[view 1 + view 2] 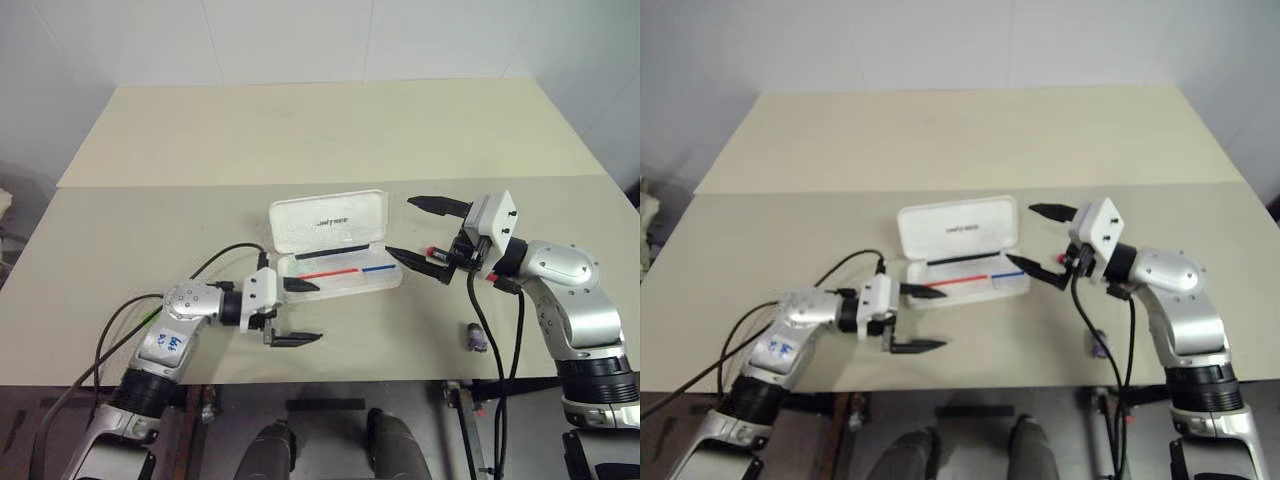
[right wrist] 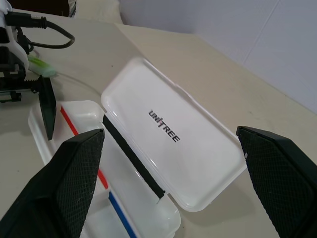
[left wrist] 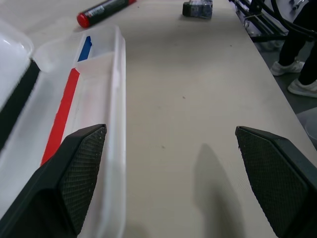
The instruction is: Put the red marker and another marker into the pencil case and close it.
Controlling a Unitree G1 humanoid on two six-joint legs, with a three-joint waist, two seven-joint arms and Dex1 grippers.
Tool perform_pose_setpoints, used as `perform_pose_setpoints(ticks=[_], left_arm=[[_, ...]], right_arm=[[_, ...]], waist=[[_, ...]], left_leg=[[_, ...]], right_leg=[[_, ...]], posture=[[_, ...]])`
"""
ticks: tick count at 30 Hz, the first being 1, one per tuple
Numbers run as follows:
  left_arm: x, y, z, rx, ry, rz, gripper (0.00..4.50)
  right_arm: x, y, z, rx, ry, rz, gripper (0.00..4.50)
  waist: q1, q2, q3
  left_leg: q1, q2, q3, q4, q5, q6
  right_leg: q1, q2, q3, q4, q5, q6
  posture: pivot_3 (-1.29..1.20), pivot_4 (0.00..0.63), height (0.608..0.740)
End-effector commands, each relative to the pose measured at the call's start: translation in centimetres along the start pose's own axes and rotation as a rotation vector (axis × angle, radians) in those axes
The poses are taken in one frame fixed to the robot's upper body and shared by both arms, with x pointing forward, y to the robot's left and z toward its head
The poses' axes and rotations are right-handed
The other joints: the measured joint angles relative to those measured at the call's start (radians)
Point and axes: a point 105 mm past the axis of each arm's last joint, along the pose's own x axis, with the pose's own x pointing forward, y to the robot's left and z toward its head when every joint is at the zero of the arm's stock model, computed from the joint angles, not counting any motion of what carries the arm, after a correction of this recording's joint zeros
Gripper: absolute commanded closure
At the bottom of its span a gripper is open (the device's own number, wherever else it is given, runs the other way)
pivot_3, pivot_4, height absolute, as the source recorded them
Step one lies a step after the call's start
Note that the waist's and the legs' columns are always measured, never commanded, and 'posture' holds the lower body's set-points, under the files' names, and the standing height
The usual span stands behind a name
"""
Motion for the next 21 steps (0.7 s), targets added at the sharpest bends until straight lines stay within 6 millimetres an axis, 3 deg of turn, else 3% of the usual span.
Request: perform_pose_setpoints(ticks=[1, 10, 17, 21], left_arm=[[0.5, -0.4, -0.1, 0.000, -0.022, -0.012, 0.04], [0.7, -0.4, 0.4, 0.028, -0.058, -0.005, 0.04], [-0.4, -0.1, 2.3, 0.077, -0.124, 0.024, 0.04], [-1.4, 0.2, 4.0, 0.111, -0.173, 0.053, 0.04]], right_arm=[[-0.5, -0.4, 1.8, -0.050, -0.038, -0.014, 0.00], [-0.6, -0.6, 1.6, -0.050, -0.032, -0.021, 0.00], [-2.2, -1.8, -0.1, -0.001, 0.043, -0.040, 0.00], [-4.1, -2.6, -2.2, 0.061, 0.140, -0.022, 0.00]], waist=[[0.001, 0.000, 0.000], [-0.001, 0.000, 0.000], [0.000, 0.000, 0.000], [0.000, 0.000, 0.000]], left_leg=[[0.000, 0.000, 0.000, 0.000, 0.000, 0.000], [0.000, 0.000, 0.000, 0.000, 0.000, 0.000], [0.000, 0.000, 0.000, 0.000, 0.000, 0.000], [0.000, 0.000, 0.000, 0.000, 0.000, 0.000]], right_leg=[[0.000, 0.000, 0.000, 0.000, 0.000, 0.000], [0.000, 0.000, 0.000, 0.000, 0.000, 0.000], [0.000, 0.000, 0.000, 0.000, 0.000, 0.000], [0.000, 0.000, 0.000, -0.001, 0.000, 0.000]], posture=[[0.00, 0.150, 0.740], [0.00, 0.150, 0.740], [0.00, 0.150, 0.740], [0.00, 0.150, 0.740]])
